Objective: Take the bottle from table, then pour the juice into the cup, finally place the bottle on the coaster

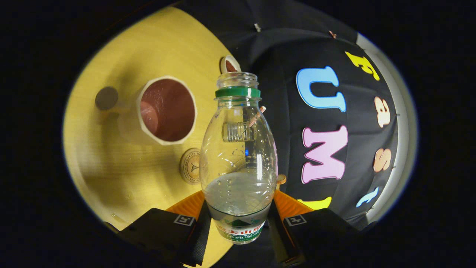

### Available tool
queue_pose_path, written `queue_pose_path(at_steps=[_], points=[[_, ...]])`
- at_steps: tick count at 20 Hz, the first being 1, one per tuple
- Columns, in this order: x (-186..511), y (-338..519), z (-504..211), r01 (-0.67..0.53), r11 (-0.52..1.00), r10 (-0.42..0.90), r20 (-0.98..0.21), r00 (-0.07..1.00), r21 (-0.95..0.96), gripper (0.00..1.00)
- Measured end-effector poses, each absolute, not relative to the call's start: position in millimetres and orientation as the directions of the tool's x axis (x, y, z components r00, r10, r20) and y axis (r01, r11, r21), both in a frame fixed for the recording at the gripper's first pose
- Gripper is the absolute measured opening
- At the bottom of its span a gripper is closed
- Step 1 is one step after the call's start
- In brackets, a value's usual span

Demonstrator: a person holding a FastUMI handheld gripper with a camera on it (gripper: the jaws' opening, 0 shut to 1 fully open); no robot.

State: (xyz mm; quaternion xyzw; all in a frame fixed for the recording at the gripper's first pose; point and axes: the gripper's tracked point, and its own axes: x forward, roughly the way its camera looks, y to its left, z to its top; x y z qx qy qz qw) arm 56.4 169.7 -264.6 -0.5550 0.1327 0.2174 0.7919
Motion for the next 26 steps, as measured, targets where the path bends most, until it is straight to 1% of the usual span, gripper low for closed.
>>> queue_pose_path(at_steps=[6,11,14,16,21,26], points=[[44.1,182.0,-265.8,-0.525,0.523,0.301,-0.430,0.851,-0.672,0.73],[36.9,190.2,-262.9,-0.564,0.686,0.387,-0.425,0.818,-0.460,0.73],[37.7,189.7,-254.2,-0.565,0.743,0.424,-0.401,0.812,-0.359,0.73],[39.0,191.8,-239.4,-0.558,0.784,0.457,-0.356,0.815,-0.270,0.73],[59.6,186.4,-218.6,-0.529,0.837,0.475,-0.295,0.829,-0.140,0.73],[91.2,182.3,-231.9,-0.482,0.876,0.458,-0.279,0.844,-0.017,0.74]])
